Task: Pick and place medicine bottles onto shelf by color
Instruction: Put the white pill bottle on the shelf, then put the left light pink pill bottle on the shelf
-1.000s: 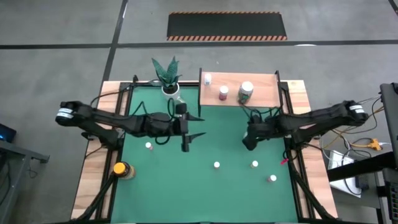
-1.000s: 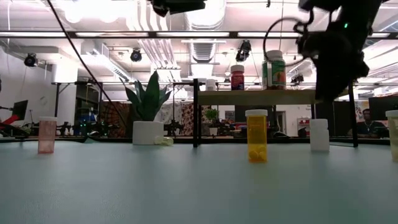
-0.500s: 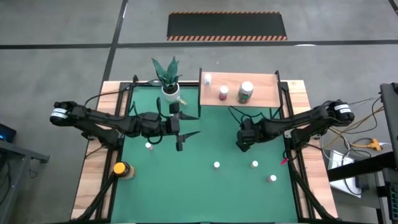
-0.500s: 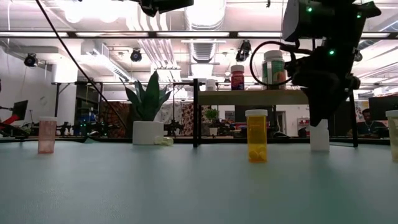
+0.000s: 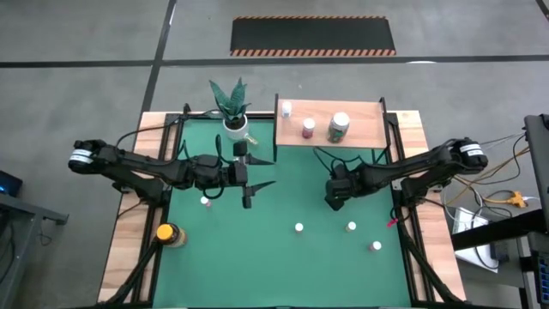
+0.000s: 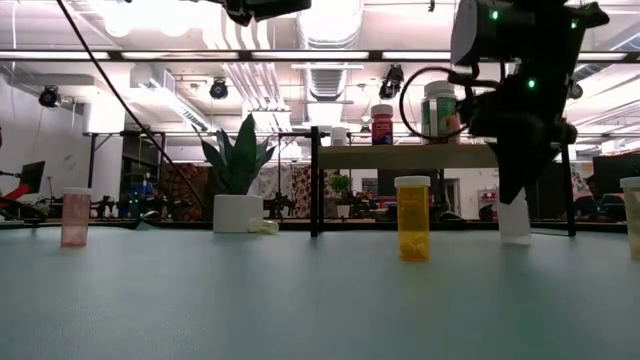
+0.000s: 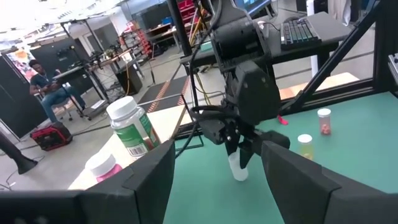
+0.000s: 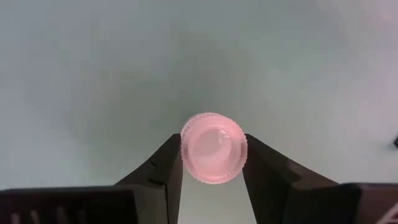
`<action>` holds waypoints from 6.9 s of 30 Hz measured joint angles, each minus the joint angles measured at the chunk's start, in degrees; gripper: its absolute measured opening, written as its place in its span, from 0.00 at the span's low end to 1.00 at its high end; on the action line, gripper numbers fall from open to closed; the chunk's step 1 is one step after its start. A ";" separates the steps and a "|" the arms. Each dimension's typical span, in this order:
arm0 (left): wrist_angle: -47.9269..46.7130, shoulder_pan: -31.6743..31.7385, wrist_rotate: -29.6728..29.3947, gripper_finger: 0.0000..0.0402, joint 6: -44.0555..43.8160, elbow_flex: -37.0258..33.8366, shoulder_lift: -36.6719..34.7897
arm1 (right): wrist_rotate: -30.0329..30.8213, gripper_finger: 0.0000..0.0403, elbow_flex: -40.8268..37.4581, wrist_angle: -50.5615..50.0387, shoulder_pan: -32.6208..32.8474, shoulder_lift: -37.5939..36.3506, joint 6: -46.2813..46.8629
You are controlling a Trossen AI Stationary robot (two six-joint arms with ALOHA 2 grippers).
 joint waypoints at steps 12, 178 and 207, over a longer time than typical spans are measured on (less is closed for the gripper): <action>-0.20 0.00 0.00 0.55 2.49 -0.10 -0.13 | -22.69 0.35 16.87 3.67 2.49 -2.18 -19.14; -80.10 -6.08 7.04 0.21 -96.47 -1.58 5.68 | -21.57 0.31 -2.33 33.29 11.17 -20.07 -51.89; -69.84 -5.49 1.66 0.25 -44.04 35.60 39.56 | -21.55 0.31 -2.37 34.77 11.15 -19.90 -49.90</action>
